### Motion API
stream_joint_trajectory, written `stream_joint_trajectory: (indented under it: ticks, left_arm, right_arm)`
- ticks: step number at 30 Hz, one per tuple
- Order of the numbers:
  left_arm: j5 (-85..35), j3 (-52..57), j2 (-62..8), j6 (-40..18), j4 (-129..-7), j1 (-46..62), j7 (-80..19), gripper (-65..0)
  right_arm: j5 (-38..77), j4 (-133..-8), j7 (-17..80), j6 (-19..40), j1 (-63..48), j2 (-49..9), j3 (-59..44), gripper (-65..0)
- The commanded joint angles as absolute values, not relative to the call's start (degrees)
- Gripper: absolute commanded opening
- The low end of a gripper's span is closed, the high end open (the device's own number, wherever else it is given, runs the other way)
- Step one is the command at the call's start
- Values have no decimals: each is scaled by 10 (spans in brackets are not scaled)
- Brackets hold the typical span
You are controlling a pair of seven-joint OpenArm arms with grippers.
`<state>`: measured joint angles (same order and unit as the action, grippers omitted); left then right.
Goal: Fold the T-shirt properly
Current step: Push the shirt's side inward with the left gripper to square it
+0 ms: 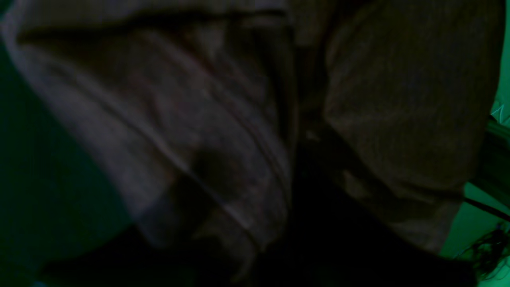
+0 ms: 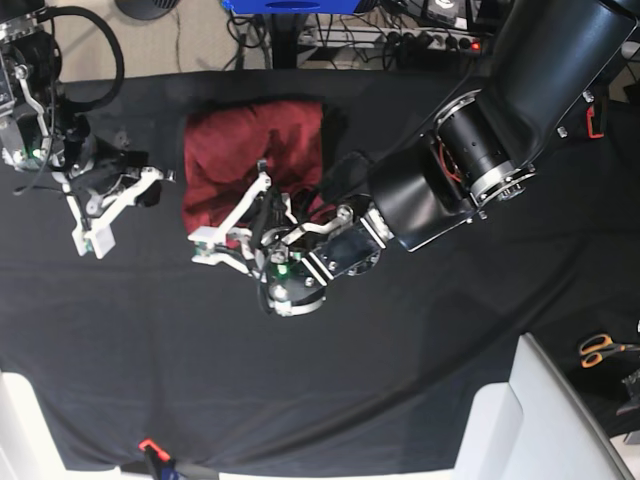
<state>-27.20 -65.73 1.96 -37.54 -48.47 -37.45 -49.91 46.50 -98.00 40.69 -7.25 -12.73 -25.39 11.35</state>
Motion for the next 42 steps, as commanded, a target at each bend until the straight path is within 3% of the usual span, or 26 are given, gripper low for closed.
stream_joint_trajectory:
  ticks: [1,9,42]
  left_arm:
    - [-261,-655,31,-377,-492,-392,-491,-650]
    - [-174,-647,52,-400,-492,-365,-491,-650]
    - [-174,-648,51,-400,-489,-371,-458,-643]
  right_arm:
    - [471,-988,400,-71,-121,-260,106,-650]
    - [471,-988,400,-71,-139,-231,43,-650]
    - [470,-987,400,-69,-141,-228,30,-650]
